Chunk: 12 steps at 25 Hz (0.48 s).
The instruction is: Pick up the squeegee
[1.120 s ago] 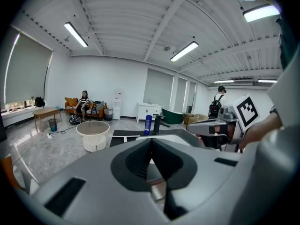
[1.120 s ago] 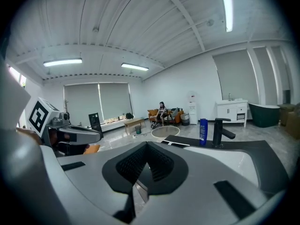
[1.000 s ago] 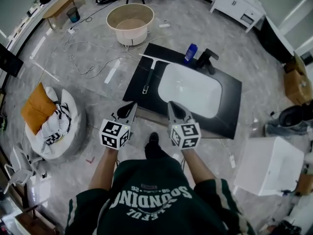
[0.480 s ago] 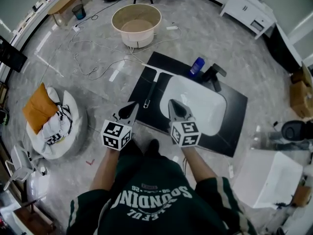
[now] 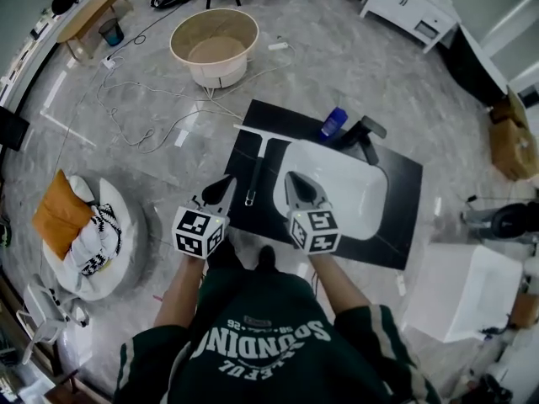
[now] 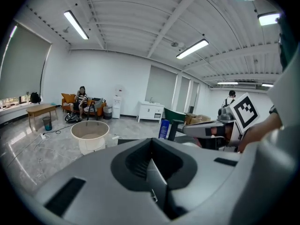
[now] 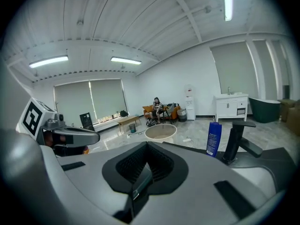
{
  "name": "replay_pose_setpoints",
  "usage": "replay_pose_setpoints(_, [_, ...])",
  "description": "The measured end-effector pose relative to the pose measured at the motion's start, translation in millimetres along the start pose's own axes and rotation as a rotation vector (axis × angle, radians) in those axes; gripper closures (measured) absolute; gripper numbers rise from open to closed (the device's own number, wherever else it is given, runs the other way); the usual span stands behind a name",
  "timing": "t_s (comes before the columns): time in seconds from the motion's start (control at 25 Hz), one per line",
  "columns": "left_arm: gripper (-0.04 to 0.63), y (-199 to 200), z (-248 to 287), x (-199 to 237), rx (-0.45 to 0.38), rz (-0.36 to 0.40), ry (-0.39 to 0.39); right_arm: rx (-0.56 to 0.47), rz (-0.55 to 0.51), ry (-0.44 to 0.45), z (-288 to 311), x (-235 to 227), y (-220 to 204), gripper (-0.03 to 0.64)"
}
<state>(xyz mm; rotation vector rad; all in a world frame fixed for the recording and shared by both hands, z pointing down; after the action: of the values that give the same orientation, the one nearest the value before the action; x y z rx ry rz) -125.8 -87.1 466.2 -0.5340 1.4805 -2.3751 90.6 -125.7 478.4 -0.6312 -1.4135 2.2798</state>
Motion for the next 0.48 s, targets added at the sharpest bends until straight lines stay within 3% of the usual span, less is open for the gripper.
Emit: replay_pose_setpoints(0.48, [0.594,15,49,68,0.043,0.016,-0.123,0.014,0.071,-0.131,58,-4,9,0.615])
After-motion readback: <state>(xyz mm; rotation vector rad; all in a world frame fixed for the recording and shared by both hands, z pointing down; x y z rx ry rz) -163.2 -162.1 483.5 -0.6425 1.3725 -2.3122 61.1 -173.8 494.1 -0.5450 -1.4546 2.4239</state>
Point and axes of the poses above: the fingertips, and each gripper's own axes: z forward along the fingers, x to its left, y out of its top, the point moved 8 cm from there along -z, backward along the fingers, and after that the axes turned 1 degree about y, right-handed, at the moved point
